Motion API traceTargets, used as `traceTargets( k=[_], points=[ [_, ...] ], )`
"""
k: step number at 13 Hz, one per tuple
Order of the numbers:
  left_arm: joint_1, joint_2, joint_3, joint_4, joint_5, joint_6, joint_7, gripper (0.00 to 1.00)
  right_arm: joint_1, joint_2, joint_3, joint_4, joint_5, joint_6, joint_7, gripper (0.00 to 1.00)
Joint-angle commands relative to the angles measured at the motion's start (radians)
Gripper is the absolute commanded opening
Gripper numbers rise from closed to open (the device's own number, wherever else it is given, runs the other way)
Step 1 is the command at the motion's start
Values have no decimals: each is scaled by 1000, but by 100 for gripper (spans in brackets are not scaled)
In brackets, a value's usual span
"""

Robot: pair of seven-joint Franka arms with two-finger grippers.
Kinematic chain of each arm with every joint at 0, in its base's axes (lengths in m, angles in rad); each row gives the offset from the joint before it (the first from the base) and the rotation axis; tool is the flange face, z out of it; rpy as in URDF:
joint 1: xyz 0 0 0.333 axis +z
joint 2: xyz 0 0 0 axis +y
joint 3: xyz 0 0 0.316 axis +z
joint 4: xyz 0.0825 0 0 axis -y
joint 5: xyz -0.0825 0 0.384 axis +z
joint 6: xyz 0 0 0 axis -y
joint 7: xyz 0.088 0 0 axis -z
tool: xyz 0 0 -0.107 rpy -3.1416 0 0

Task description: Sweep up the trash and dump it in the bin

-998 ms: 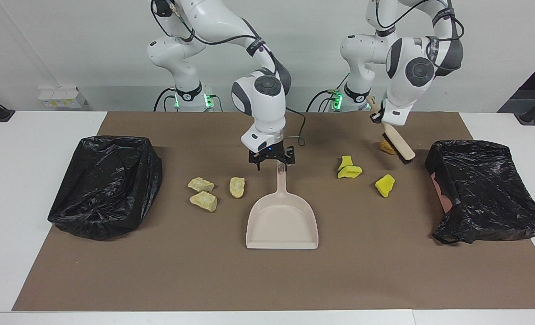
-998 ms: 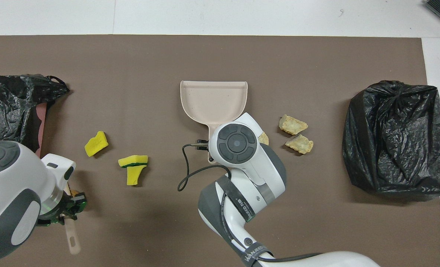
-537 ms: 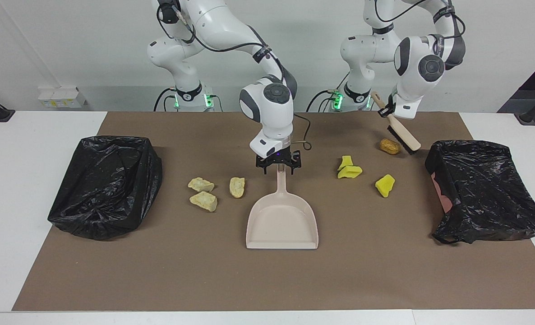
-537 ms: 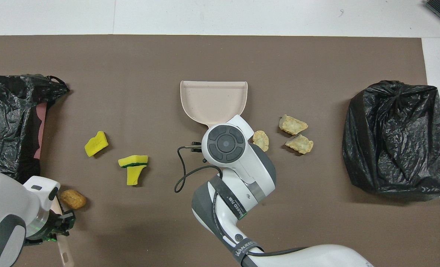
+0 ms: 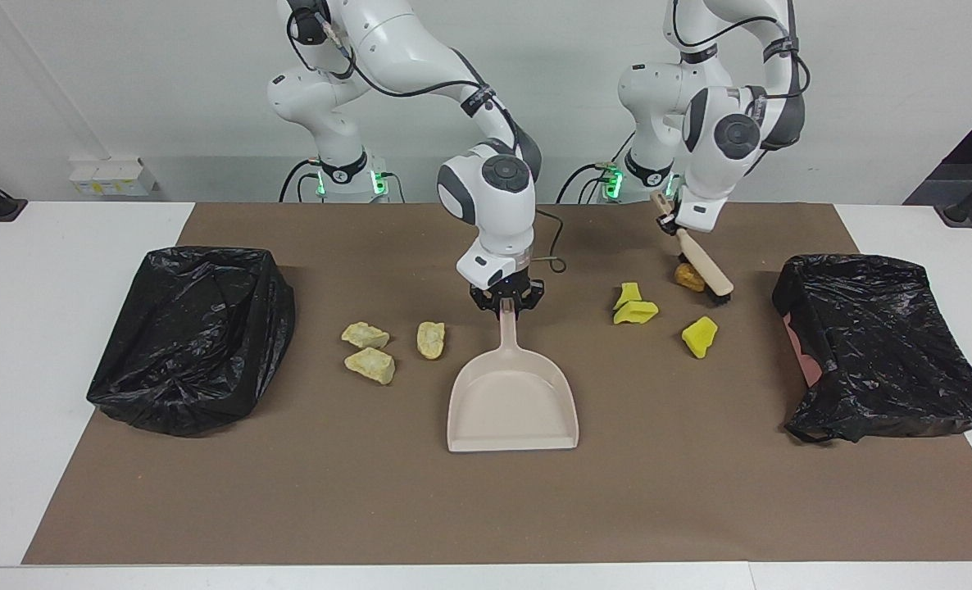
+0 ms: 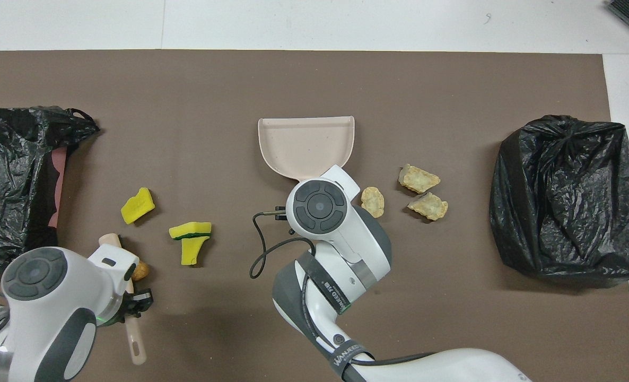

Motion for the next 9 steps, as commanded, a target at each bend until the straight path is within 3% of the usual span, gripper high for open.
traceTargets(
  k=[1,4,6,9],
  points=[
    [-74,115,6,96,-55,38,14,0,-16,-32,4,-1,7,5,-57,0],
    [-114,187,3,193,-97,29,19,0,-58,-136,4,-56,10,-36,-321,0],
    [-121,233,8,295,-97,-43,29,0,-61,-157,5,-97,25,-45,-335,0],
    [-56,220,12,379,-78,-141,159,0,-75,-169,4,-171,139,-44,-407,0]
  ],
)
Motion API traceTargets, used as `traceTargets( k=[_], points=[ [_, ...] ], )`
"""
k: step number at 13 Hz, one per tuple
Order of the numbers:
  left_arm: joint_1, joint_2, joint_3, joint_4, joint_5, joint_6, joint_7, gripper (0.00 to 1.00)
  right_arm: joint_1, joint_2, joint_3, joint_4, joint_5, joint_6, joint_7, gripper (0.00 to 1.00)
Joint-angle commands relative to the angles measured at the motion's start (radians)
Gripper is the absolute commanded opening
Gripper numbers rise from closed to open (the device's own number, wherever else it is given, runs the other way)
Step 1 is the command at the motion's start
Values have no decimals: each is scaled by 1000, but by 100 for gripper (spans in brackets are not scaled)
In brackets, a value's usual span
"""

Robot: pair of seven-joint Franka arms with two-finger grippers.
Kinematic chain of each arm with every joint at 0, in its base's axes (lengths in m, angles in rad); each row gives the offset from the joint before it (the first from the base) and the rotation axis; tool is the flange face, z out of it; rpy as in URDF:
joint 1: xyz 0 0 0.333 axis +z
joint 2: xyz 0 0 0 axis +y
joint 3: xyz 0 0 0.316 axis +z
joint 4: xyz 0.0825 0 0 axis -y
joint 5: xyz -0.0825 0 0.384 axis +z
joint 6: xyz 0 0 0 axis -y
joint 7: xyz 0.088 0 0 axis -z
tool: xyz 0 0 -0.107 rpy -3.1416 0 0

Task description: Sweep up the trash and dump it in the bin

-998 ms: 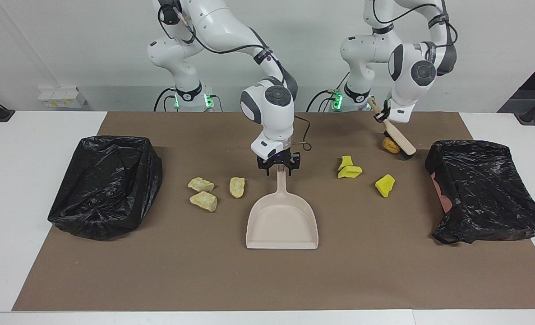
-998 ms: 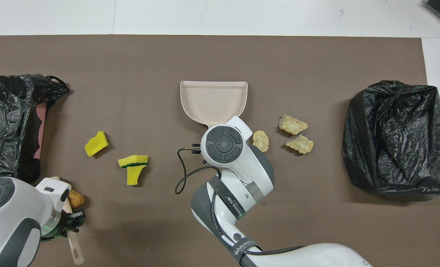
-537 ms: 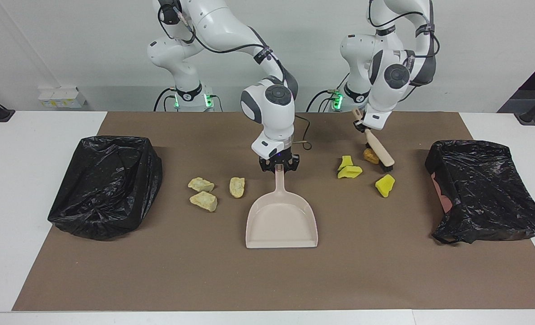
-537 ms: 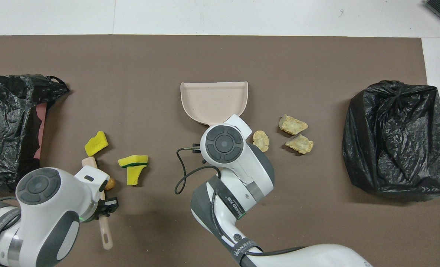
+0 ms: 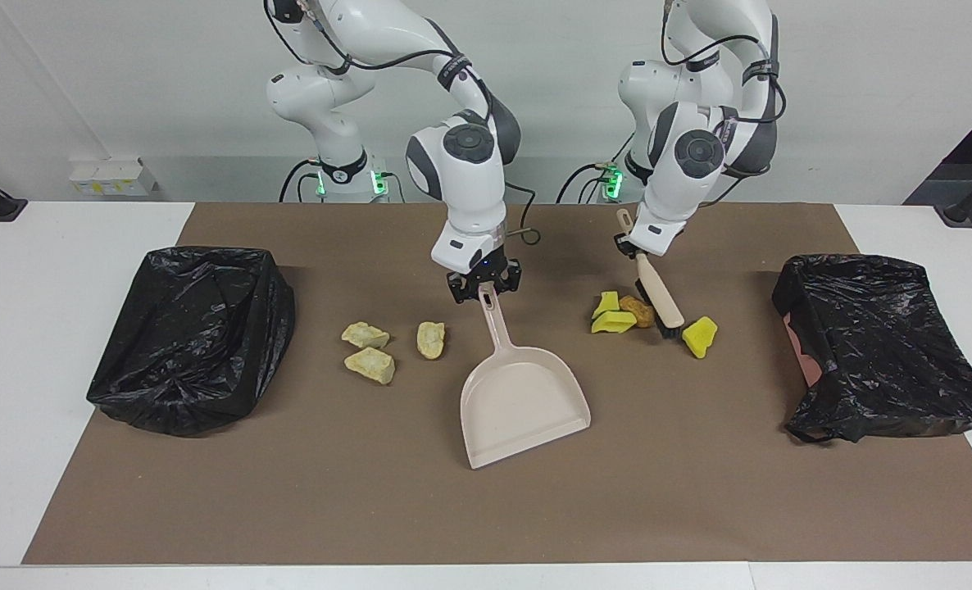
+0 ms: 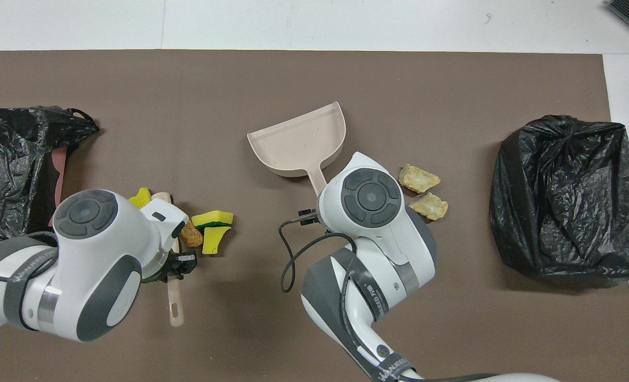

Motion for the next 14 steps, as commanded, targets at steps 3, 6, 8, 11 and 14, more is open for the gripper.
traceTargets(
  k=[3,6,8,11,14],
  points=[
    [131,3,11,88,23,-86,245,0,-6,-11,9,-94,49,30,-105,17],
    [207,6,11,82,24,-51,368,0,-6,12,8,-89,51,36,-171,41],
    [269,24,9,79,38,3,437,0,-4,29,8,-57,51,41,-173,54],
    [351,96,11,77,53,108,561,0,-24,64,8,-10,51,102,-180,89],
    [368,130,9,42,67,173,603,0,-41,92,9,38,54,117,-187,88]
  ],
)
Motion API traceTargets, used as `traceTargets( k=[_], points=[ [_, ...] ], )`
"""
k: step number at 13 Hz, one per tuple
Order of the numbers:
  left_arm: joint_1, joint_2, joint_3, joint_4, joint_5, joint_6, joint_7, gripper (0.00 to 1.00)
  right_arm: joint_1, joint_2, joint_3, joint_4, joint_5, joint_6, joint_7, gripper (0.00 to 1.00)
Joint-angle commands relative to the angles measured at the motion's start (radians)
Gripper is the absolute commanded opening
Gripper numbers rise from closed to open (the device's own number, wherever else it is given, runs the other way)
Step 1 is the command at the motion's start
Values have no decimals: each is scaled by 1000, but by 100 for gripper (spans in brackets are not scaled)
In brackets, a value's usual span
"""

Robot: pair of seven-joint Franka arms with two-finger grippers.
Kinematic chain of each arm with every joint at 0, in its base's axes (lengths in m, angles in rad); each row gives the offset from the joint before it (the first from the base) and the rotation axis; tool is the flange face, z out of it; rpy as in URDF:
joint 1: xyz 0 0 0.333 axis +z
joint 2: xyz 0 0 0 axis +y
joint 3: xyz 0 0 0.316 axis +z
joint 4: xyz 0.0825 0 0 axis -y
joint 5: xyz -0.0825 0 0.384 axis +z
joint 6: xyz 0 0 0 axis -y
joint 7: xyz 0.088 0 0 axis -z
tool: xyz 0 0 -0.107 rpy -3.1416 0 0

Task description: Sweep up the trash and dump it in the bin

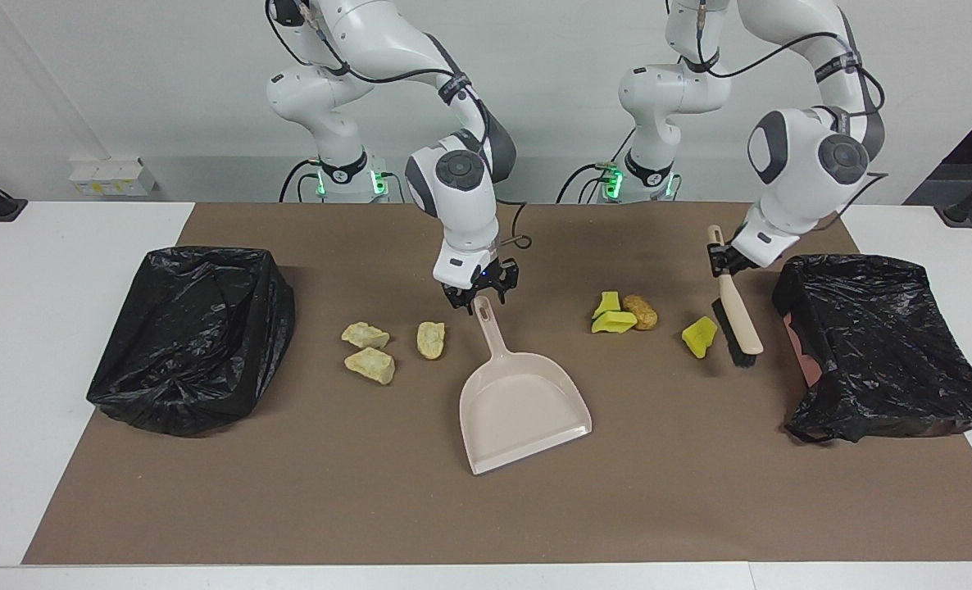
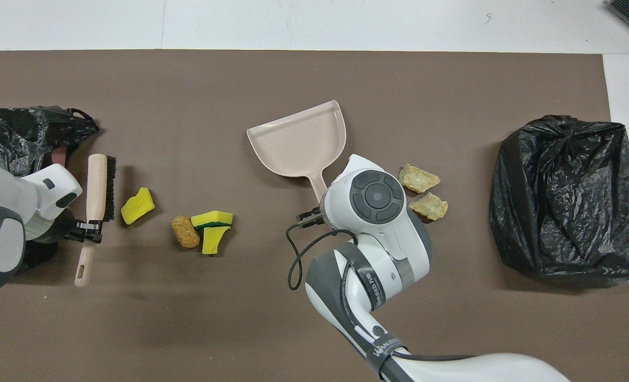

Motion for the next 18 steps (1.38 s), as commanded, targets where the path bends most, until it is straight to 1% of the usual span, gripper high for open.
traceTargets(
  k=[1,2,3,4,5,6,7,8,9,10,12,13,15,17,18],
  points=[
    [-2,-7,-12,-39,16,11,16,0,-29,37,8,45,53,16,-45,86],
    [-5,-21,-15,-56,16,-6,13,0,-27,41,6,46,73,20,-57,83],
    [-17,-29,-20,-68,15,-27,5,0,-24,47,6,49,73,31,-74,76],
    [-55,-45,-19,-76,13,-65,-9,0,-21,50,6,50,75,49,-82,69],
    [-73,-52,-19,-82,9,-88,-48,0,-18,50,6,49,73,51,-91,60],
    [-85,-64,-20,-97,7,-101,-87,0,-17,50,6,47,73,51,-109,42],
    [-99,-81,-20,-117,1,-105,-107,0,-17,52,6,49,72,51,-114,6],
    [-106,-104,-20,-157,-7,-90,-133,0,-15,50,6,52,69,46,-112,0],
    [-116,-119,-20,-186,-43,-79,-156,0,-20,50,6,56,60,37,-117,0],
    [-146,-127,-19,-193,-59,-81,-191,0,-26,52,6,65,58,34,-135,0],
    [-174,-130,-20,-196,-62,-78,-256,0,-26,34,6,65,60,20,-230,0],
    [-177,-130,-20,-197,-66,-76,-256,0,-24,6,5,62,58,-15,-267,0],
    [-177,-128,-20,-196,-66,-70,-256,0,-35,-52,3,50,58,-96,-486,0],
    [-183,-132,-20,-200,-66,-75,-265,0,-61,-120,3,12,55,-161,-607,0],
    [-203,-136,-20,-208,-69,-73,-280,0,-64,-141,3,-3,53,-197,-691,0]
  ],
)
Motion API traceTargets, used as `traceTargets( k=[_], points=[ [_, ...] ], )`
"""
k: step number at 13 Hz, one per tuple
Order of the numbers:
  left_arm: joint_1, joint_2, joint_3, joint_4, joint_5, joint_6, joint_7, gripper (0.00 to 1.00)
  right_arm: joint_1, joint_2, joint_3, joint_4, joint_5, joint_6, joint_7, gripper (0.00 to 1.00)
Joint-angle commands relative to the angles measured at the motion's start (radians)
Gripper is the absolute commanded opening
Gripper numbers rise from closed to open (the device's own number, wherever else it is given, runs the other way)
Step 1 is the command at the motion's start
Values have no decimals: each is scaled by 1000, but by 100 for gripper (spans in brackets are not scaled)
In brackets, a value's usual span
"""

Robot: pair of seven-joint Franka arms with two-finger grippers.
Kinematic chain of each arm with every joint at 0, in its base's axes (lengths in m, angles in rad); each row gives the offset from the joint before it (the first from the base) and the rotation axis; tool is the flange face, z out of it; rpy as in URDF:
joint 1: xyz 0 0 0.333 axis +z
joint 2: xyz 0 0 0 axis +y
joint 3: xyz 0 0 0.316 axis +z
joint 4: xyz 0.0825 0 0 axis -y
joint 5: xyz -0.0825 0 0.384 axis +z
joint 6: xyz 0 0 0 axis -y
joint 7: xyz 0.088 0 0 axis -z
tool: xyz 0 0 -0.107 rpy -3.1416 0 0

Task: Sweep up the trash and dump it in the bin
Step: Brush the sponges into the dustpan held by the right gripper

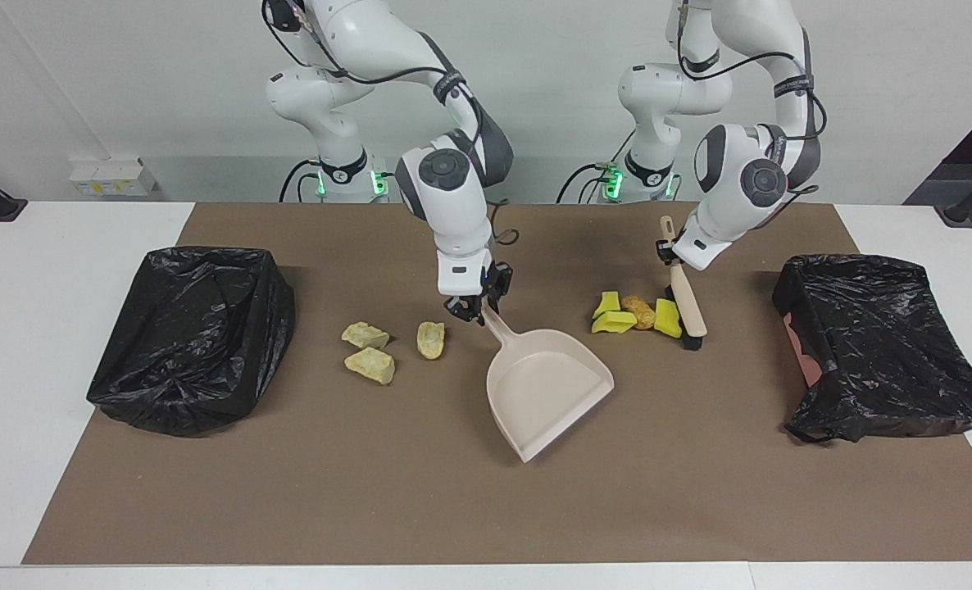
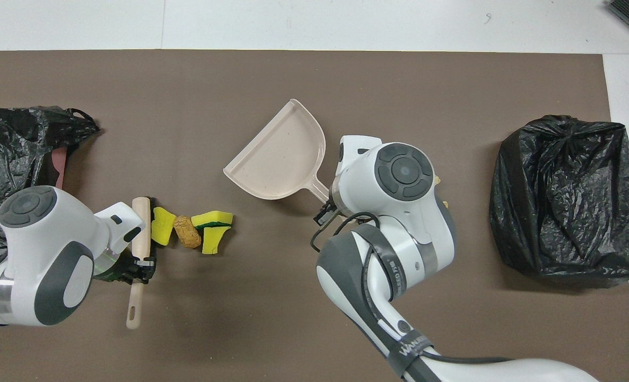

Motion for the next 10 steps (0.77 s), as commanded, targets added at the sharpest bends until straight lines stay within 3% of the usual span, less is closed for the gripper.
traceTargets(
  k=[1,3,6,10],
  points=[
    [-64,-40,10,-53,-24,15,-70,0,-31,-82,2,-76,7,-66,-257,0],
    [-111,-42,8,-58,-30,11,-131,0,-43,-103,2,-116,5,-73,-465,0],
    [-125,-54,10,-65,-107,-11,-139,0,7,-99,3,-148,-64,-82,-471,0],
    [-141,-56,10,-67,-115,-14,-138,0,38,-68,3,-170,-93,-65,-459,0]
  ],
)
